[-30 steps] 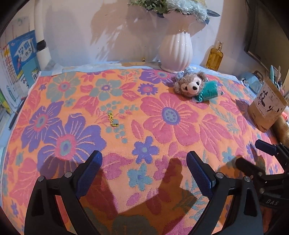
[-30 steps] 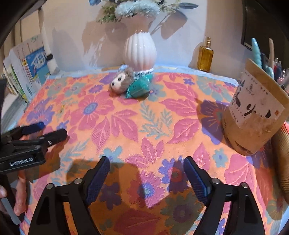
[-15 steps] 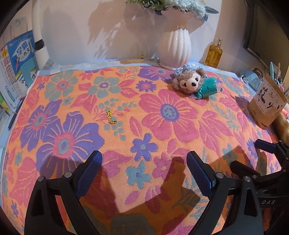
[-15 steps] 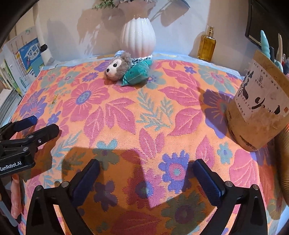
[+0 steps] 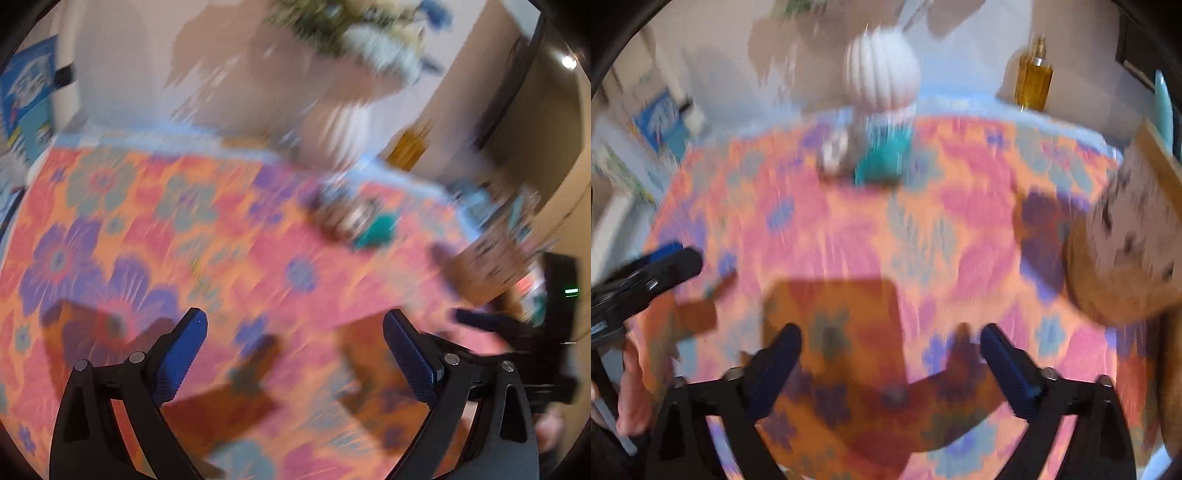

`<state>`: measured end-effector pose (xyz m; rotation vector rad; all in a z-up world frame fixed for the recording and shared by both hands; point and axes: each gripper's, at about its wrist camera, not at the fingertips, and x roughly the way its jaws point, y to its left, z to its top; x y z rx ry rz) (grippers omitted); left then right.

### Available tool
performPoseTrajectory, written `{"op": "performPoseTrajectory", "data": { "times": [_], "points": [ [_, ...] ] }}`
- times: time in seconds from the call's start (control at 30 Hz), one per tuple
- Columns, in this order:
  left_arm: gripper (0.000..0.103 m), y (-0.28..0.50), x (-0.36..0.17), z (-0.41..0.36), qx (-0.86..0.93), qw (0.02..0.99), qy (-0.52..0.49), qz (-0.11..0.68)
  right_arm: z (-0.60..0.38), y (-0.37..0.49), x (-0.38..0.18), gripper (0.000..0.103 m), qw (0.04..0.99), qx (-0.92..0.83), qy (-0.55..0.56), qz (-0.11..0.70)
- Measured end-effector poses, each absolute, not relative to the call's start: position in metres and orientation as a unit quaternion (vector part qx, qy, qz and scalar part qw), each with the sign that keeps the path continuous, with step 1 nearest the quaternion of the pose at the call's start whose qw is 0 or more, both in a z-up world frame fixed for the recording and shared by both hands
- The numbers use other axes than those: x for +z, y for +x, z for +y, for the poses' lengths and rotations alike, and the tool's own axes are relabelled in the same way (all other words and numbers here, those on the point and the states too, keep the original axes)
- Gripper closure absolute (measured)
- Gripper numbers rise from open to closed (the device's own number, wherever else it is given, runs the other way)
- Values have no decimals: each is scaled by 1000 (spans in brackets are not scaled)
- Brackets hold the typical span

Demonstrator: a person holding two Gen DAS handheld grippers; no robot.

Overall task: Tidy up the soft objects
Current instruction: 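Grasp the brown plush bear with the left gripper while the right gripper grasps the teal pouch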

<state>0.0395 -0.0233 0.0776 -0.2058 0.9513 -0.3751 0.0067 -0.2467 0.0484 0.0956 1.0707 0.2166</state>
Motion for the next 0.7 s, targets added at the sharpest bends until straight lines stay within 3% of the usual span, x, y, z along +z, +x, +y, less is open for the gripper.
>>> {"op": "performPoseTrajectory", "data": {
  "times": [0.07,0.3,0.5,0.63,0.7],
  "points": [
    [7,56,86,-35,-194,863,-101,454,-253,22,57,36,865,111,70,484],
    [7,117,62,-74,-232,846,-161,452,-276,70,52,37,883,143,167,414],
    [7,149,35,-96,-236,835,-173,466,-258,94,37,38,892,144,121,411],
    [9,153,28,-103,-239,838,-155,465,-260,98,29,45,889,144,118,419],
    [19,154,23,-103,-249,834,-152,469,-258,98,29,52,892,147,113,413]
  ]
}}
